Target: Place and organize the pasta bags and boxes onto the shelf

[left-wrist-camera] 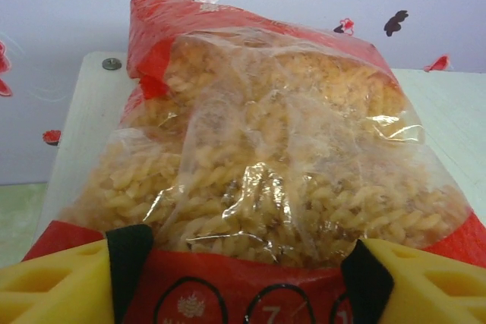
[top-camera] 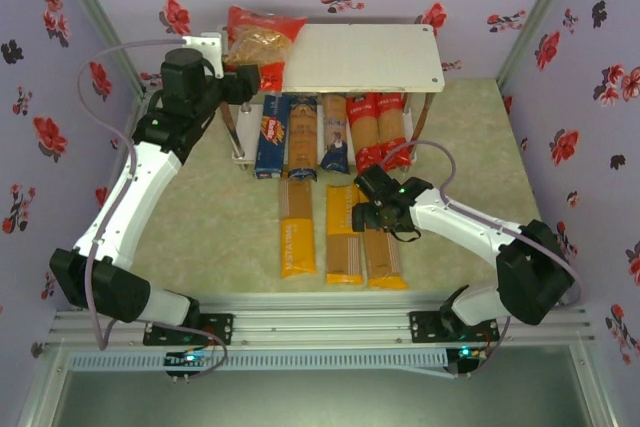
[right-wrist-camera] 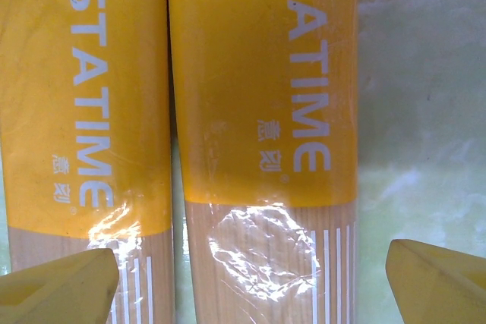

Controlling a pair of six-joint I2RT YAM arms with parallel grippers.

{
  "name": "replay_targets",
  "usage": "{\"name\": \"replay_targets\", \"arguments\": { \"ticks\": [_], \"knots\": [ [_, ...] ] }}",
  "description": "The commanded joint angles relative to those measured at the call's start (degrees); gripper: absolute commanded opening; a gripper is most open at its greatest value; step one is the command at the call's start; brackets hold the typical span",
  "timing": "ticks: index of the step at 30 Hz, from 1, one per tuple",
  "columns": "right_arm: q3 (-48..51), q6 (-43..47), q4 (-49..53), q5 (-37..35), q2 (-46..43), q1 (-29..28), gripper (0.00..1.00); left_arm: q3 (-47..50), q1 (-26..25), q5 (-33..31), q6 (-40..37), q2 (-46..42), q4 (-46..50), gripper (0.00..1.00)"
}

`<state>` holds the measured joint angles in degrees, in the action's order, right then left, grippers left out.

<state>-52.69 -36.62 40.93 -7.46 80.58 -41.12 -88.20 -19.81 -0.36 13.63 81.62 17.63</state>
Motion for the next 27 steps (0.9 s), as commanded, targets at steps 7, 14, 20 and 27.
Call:
{"name": "replay_targets", "arguments": {
  "ticks": [7, 14, 20, 27],
  "knots": [
    [1.5, -2.1, 1.0, -1.1, -2.9, 0.4, 0.92, 0.6, 0.2, 3.8, 4.9, -0.7, 5.2, 0.88],
    [1.2, -1.9, 1.3, -1.7, -3.7, 0.5, 0.92, 3.3, 0.2, 4.2, 6.6, -10.0, -7.8, 0.89],
    [0.4, -1.2, 2.8, -3.4, -4.6, 0.5, 0.92, -0.1, 0.4, 0.1, 1.4, -14.0, -5.6, 0.91],
    [0.4, -1.1, 7.0, -5.2, -5.2, 0.6, 0.92, -3.4, 0.4, -12.1, -5.4, -13.8, 15.9, 0.89]
  ]
}}
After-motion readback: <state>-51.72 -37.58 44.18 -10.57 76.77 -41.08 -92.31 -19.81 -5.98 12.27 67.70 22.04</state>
